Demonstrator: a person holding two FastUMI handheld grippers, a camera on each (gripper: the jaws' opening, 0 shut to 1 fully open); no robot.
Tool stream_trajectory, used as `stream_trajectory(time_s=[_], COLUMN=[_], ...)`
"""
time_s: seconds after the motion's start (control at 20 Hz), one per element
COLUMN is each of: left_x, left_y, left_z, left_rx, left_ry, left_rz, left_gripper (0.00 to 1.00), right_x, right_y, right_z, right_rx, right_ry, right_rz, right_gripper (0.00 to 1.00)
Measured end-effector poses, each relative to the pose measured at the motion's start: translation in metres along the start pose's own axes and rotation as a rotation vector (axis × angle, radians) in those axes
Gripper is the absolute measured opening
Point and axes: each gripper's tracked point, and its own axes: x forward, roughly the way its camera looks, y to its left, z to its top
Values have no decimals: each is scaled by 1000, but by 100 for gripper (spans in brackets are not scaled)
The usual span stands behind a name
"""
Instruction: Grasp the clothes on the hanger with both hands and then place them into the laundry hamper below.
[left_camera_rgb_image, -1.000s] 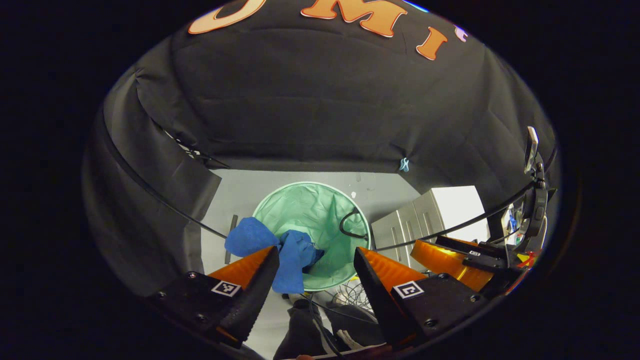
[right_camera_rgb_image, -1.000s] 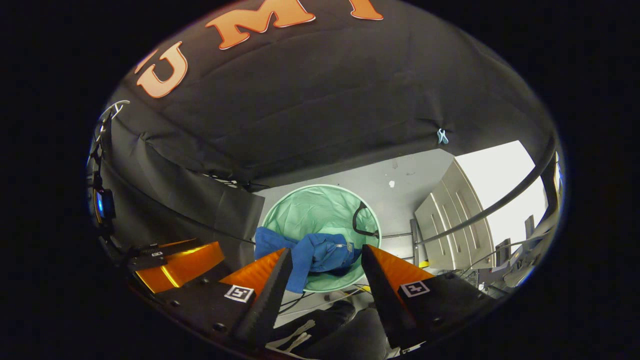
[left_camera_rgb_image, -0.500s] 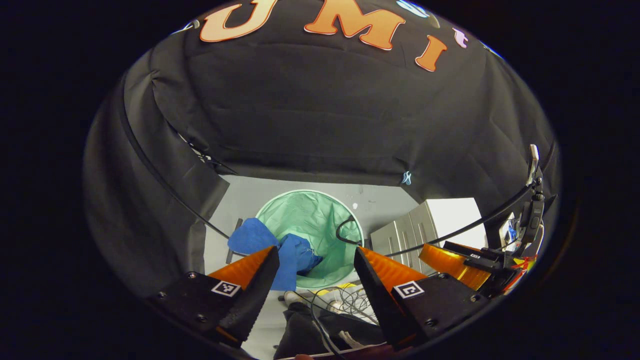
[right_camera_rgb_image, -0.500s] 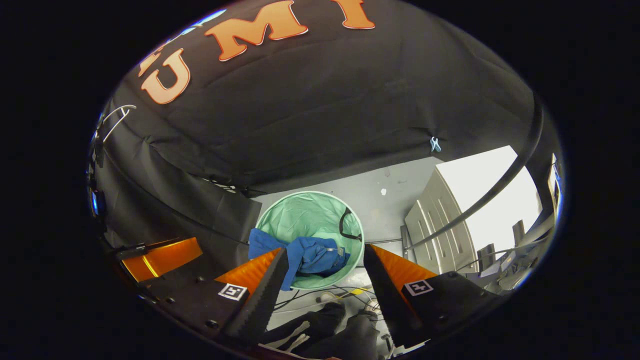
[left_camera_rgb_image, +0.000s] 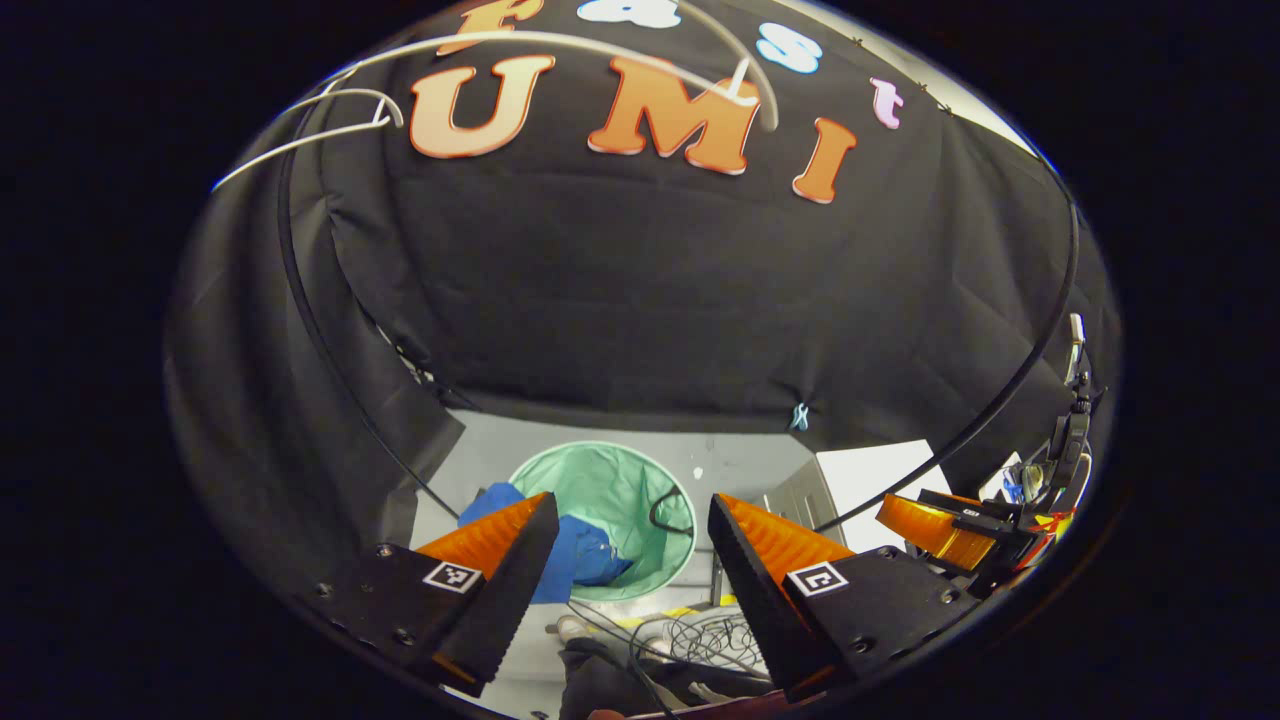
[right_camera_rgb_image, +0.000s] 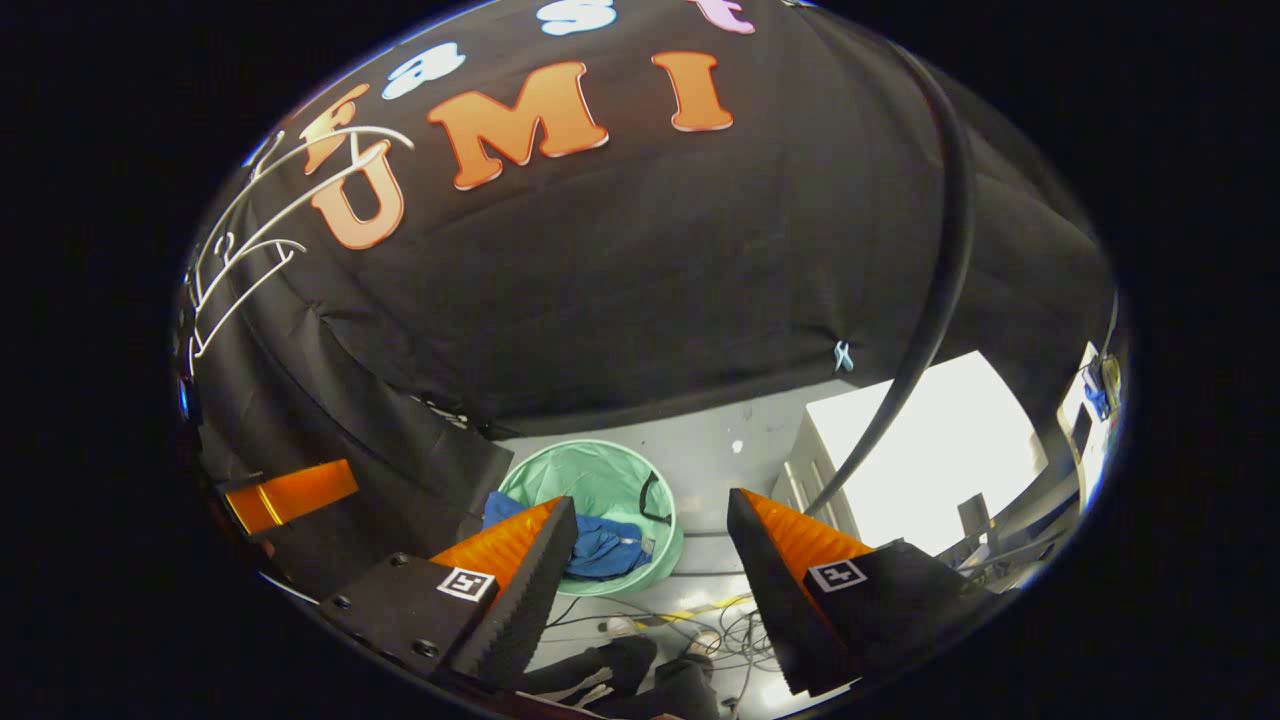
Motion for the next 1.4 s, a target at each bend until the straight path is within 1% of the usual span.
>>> stream_trajectory(time_s=[0.15, 0.25, 0.3, 0.35, 0.4, 0.45, 0.5, 0.65, 0.7, 0.75, 0.8, 0.9, 0.95, 1.1, 1.25, 1.4], left_x=[-27, -49, -61, -72, -82, -90, -101, -130, -139, -146, -152, -165, -172, -193, -211, -223], left_y=[-15, -25, -25, -28, -32, -34, -34, -29, -28, -26, -26, -24, -23, -21, -21, -20], left_z=[31, 51, 58, 66, 76, 86, 95, 119, 125, 133, 138, 153, 158, 175, 191, 203], left_rx=[23, 34, 35, 35, 36, 41, 49, 81, 87, 89, 92, 90, 85, 68, 66, 71], left_ry=[-110, -173, -208, -244, -282, -317, -347, -440, -460, -481, -501, -547, -571, -640, -702, -748], left_rz=[5, 6, 5, 7, 8, 9, 12, 45, 52, 53, 57, 63, 64, 61, 55, 58], left_gripper=[96, 95, 96, 96, 96, 96, 95, 95, 94, 94, 96, 92, 92, 91, 91, 90], right_x=[-31, -55, -70, -81, -91, -99, -108, -136, -144, -154, -165, -184, -192, -219, -237, -240], right_y=[-6, -8, -7, -8, -14, -19, -18, -6, -5, -2, 4, 15, 18, 17, 21, 22], right_z=[28, 46, 64, 77, 88, 97, 106, 134, 145, 156, 168, 186, 194, 212, 222, 226], right_rx=[-30, -33, -38, -53, -82, -106, -121, -127, -132, -138, -148, -167, -179, -207, -215, -211], right_ry=[-87, -139, -175, -213, -245, -273, -299, -382, -412, -446, -477, -537, -563, -633, -678, -700], right_rz=[10, 31, 33, 30, 11, 1, 4, 24, 31, 36, 44, 59, 62, 52, 65, 90], right_gripper=[99, 98, 98, 98, 98, 100, 98, 98, 89, 89, 89, 89, 89, 89, 89, 89])
